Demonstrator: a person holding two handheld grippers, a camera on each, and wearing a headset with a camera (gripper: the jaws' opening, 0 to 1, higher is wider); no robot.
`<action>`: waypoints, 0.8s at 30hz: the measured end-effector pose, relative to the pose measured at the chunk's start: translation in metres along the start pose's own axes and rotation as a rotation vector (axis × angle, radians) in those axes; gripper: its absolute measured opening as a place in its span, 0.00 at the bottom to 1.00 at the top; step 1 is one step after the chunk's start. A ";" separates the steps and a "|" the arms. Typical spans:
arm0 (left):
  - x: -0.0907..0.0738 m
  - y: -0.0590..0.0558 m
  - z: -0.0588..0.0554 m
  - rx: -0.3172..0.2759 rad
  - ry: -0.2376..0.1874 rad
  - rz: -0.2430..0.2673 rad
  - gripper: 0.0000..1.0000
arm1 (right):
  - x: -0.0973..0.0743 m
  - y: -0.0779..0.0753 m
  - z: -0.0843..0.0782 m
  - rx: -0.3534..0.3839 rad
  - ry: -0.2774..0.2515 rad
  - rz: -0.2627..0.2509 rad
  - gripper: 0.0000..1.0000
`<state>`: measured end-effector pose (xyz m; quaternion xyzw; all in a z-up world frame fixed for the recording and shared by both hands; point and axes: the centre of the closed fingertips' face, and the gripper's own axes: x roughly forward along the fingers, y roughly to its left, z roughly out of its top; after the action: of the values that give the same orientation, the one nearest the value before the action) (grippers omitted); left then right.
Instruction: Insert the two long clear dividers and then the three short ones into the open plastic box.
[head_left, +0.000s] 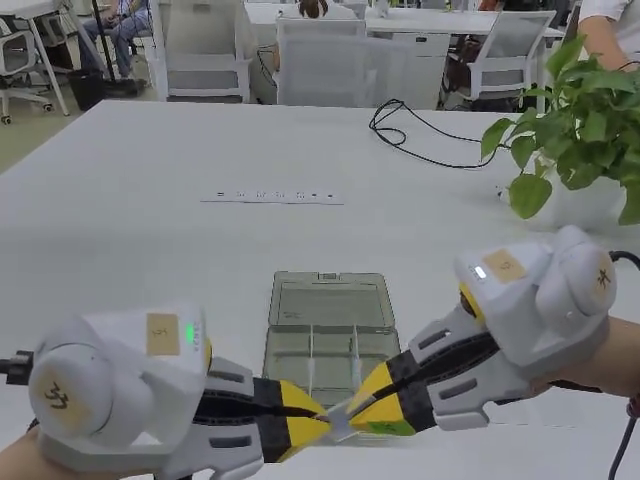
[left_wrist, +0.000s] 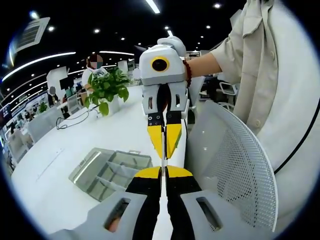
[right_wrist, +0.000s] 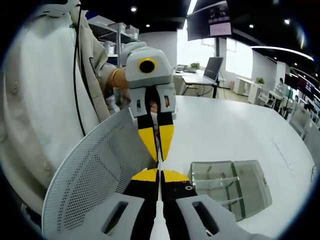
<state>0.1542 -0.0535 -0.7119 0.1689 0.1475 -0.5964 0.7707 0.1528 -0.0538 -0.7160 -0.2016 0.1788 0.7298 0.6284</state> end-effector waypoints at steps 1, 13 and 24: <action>0.000 0.001 0.000 -0.004 -0.001 0.006 0.00 | 0.000 0.000 0.000 -0.006 0.001 -0.002 0.03; -0.002 0.013 0.004 -0.078 -0.049 0.087 0.05 | -0.001 -0.010 -0.002 -0.021 0.021 -0.045 0.02; -0.008 0.021 -0.002 -0.139 -0.068 0.166 0.27 | -0.002 -0.027 -0.001 0.030 0.027 -0.100 0.02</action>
<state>0.1729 -0.0411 -0.7088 0.1062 0.1479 -0.5243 0.8318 0.1796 -0.0520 -0.7166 -0.2106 0.1881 0.6920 0.6644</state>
